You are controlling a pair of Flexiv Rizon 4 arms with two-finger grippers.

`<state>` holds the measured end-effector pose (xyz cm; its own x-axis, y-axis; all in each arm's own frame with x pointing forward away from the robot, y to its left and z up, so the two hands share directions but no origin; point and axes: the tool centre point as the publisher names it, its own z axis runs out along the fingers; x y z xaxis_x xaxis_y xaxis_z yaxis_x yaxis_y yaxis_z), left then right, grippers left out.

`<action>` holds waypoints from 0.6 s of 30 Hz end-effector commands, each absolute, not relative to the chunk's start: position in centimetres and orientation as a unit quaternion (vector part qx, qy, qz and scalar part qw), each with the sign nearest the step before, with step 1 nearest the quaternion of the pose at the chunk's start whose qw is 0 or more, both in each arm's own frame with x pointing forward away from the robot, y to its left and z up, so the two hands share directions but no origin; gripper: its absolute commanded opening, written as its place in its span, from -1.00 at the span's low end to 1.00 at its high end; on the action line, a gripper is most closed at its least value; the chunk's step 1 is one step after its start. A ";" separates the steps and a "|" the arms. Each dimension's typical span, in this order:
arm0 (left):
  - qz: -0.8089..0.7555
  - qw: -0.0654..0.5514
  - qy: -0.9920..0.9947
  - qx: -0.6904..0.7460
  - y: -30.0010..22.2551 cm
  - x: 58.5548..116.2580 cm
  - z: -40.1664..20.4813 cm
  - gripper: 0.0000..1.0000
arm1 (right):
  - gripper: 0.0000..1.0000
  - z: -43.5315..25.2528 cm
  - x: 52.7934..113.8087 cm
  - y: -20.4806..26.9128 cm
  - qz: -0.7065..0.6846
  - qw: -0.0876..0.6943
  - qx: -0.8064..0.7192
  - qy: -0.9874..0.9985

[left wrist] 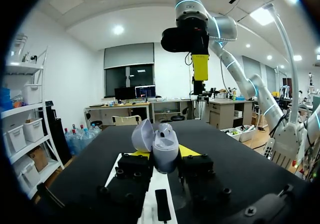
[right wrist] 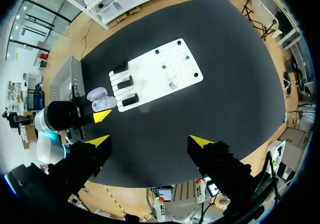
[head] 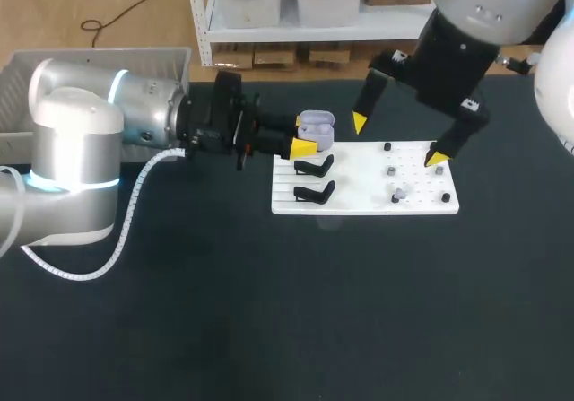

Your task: Pick up each earbud case from the left stands, insert the matching earbuds, close the lid, and place the case in the box.

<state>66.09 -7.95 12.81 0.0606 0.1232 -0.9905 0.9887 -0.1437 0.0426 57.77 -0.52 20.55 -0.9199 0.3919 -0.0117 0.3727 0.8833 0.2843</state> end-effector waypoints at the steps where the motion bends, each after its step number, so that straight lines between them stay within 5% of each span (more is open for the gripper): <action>1: -0.487 0.444 0.482 0.578 -7.9 66.0 12.8 -1.00 | 1.00 20.5 57.6 -0.6 0.140 0.036 0.198 0.969; 18: -0.487 0.444 0.482 0.578 -7.9 66.0 12.8 -1.00 | 1.00 17.7 57.2 -1.1 0.077 0.083 0.145 0.983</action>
